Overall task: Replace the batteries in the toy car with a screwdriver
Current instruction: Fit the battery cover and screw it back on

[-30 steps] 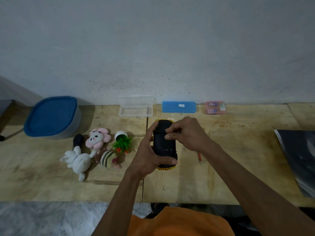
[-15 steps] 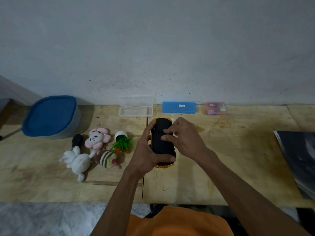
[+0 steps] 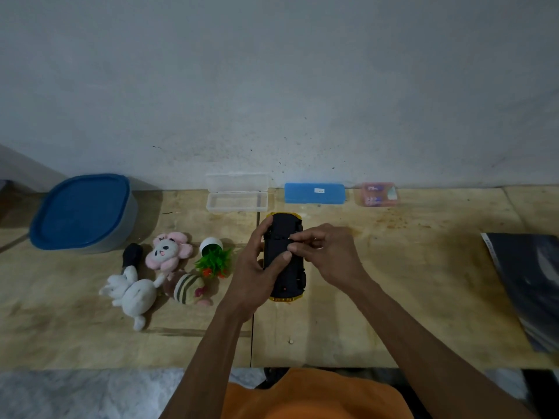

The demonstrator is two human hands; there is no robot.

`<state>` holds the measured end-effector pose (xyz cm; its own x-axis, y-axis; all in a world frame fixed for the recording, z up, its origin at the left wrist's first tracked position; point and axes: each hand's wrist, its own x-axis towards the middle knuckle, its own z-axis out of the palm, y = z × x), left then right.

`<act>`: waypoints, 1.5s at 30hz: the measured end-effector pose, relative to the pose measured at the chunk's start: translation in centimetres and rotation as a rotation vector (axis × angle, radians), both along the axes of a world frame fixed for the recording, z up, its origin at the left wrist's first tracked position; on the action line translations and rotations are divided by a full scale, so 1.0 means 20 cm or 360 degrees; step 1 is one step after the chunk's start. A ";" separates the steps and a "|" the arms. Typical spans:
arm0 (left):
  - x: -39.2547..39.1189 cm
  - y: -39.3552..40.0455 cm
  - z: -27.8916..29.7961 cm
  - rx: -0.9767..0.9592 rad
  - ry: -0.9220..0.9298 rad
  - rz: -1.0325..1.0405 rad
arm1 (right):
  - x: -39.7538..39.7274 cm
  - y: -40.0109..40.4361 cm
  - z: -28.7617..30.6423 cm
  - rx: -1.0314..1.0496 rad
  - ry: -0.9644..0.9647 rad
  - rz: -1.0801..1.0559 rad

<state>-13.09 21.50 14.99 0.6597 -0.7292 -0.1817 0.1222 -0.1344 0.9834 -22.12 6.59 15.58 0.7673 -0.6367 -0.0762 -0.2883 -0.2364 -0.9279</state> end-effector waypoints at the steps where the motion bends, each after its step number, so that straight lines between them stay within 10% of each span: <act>1: 0.01 -0.01 0.00 0.0003 -0.0019 0.0006 | 0.00 0.00 -0.01 0.0032 -0.0026 -0.0061; 14: 0.02 -0.07 -0.14 0.0143 0.0146 0.0014 | -0.05 -0.26 -0.38 0.0069 0.0247 -0.0667; 21: -0.03 -0.09 -0.26 0.0296 0.0168 0.0000 | -0.20 -0.38 -0.78 -0.0336 0.0865 -0.0359; 29: -0.06 -0.10 -0.27 0.0387 0.0136 -0.0025 | -0.18 -0.42 -0.86 -0.0333 0.0904 -0.0371; 45: -0.02 -0.20 -0.07 0.0124 -0.0047 0.0010 | 0.00 -0.16 0.20 0.0210 -0.0574 -0.0335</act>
